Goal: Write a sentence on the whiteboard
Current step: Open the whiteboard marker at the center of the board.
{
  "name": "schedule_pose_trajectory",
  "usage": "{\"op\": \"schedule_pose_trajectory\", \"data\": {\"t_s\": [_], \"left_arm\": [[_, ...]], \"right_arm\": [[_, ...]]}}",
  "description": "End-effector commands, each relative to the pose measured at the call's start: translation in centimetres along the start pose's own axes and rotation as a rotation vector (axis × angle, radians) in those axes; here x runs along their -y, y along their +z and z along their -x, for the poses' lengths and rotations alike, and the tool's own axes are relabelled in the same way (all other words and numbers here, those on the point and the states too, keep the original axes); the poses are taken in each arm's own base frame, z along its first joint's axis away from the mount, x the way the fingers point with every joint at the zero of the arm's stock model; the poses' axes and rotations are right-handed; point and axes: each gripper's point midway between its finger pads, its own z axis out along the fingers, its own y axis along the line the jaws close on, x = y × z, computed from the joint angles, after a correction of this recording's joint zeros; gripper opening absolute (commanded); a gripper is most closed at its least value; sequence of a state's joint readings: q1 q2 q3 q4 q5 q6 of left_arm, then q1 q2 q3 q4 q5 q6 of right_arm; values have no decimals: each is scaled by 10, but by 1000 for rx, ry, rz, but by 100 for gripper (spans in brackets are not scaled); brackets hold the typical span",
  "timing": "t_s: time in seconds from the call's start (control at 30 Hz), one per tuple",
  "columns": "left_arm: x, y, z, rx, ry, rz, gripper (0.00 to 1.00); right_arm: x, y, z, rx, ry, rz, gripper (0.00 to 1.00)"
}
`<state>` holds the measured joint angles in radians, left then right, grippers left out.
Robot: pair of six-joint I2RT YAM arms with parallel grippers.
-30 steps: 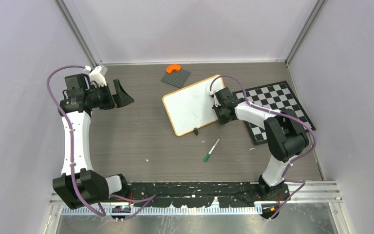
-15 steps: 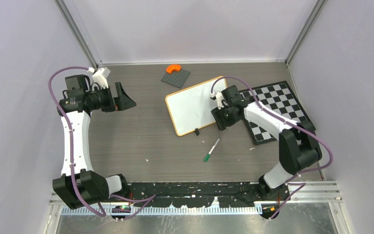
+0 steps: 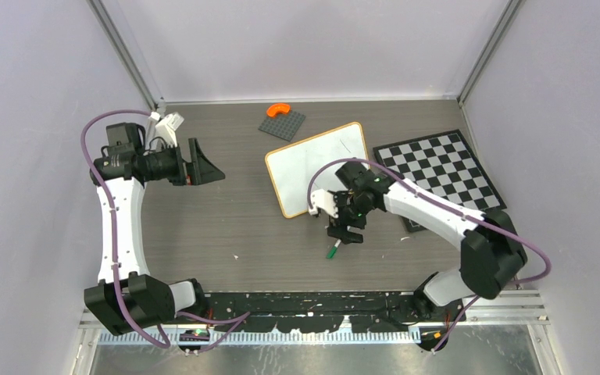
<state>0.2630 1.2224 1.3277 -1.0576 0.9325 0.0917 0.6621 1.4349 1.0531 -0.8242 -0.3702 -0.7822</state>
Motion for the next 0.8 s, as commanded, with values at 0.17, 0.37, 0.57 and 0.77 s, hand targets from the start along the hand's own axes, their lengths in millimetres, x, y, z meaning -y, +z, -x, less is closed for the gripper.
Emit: {"op": "schedule_pose_trajectory", "data": {"t_s": [0.17,0.37,0.57,0.77], "left_arm": [[17,-11,-1,0,33,-28,100],[18,-12,-11,-37,31,-30,100],[19,-13,-17,-64,49,-40,100],[28,-13,-23,-87,88,-61,100]], "right_arm": [[15,47,-26,-119,-394,44,81],[19,69,-36,-133,-434,61,74],[10,85,-54,-168,-429,109,46],[-1,87,-58,-185,-363,120,17]]}}
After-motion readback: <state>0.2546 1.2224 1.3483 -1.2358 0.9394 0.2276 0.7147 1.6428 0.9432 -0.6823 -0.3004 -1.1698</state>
